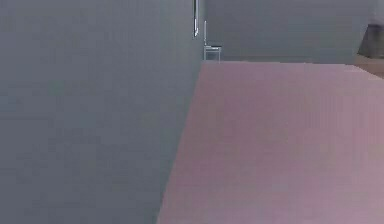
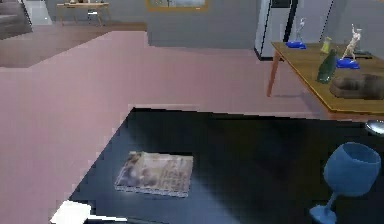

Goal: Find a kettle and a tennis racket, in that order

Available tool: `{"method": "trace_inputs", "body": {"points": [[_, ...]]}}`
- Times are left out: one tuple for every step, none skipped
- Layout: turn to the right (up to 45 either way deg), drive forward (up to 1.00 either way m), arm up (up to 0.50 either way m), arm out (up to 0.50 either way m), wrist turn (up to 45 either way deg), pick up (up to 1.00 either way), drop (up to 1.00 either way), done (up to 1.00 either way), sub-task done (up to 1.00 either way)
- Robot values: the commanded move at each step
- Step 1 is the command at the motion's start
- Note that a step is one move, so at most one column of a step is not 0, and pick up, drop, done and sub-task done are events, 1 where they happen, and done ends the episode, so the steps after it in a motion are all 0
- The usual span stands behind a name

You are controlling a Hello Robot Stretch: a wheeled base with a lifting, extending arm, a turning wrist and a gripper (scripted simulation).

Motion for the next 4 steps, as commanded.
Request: {"method": "trace_inputs", "body": {"points": [[0.0,0.35,0.00,0.00,0.0,0.00,0.00,0.00,0.00],[45.0,0.00,0.00,0.00,0.0,0.00,0.00,0.00,0.00],[9.0,0.00,0.00,0.00,0.0,0.00,0.00,0.00,0.00],[0.0,0.25,0.00,0.00,0.0,0.00,0.00,0.00,0.00]]}}
